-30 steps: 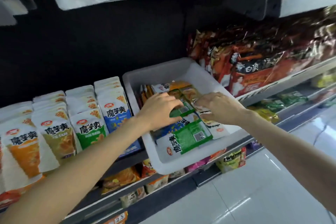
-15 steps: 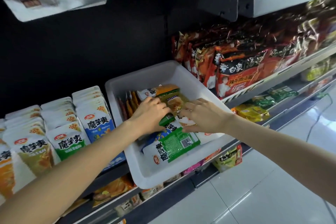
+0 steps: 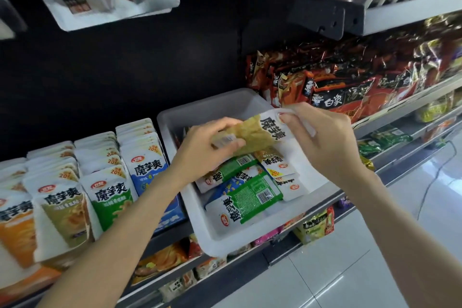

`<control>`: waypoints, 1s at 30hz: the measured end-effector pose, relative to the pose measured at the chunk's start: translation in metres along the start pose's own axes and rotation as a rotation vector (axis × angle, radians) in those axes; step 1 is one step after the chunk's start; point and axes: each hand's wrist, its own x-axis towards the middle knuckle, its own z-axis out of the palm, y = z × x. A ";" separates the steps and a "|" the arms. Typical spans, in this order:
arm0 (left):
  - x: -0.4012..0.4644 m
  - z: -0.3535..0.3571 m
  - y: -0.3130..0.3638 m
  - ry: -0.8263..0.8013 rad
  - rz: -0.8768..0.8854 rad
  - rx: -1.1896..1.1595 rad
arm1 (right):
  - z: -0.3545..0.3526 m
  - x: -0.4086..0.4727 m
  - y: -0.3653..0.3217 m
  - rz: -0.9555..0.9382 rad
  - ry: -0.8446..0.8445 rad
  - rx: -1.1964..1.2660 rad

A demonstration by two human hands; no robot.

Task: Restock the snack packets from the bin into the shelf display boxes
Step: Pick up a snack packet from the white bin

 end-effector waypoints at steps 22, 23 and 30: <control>-0.135 -0.088 0.011 0.566 -0.583 -0.534 | 0.113 -0.012 -0.127 -0.765 -0.081 0.104; -0.139 -0.091 0.008 0.572 -0.556 -0.440 | 0.116 -0.011 -0.131 -0.759 -0.134 0.129; -0.174 -0.123 -0.001 0.218 -0.425 0.322 | 0.129 0.035 -0.157 -0.668 -0.324 0.062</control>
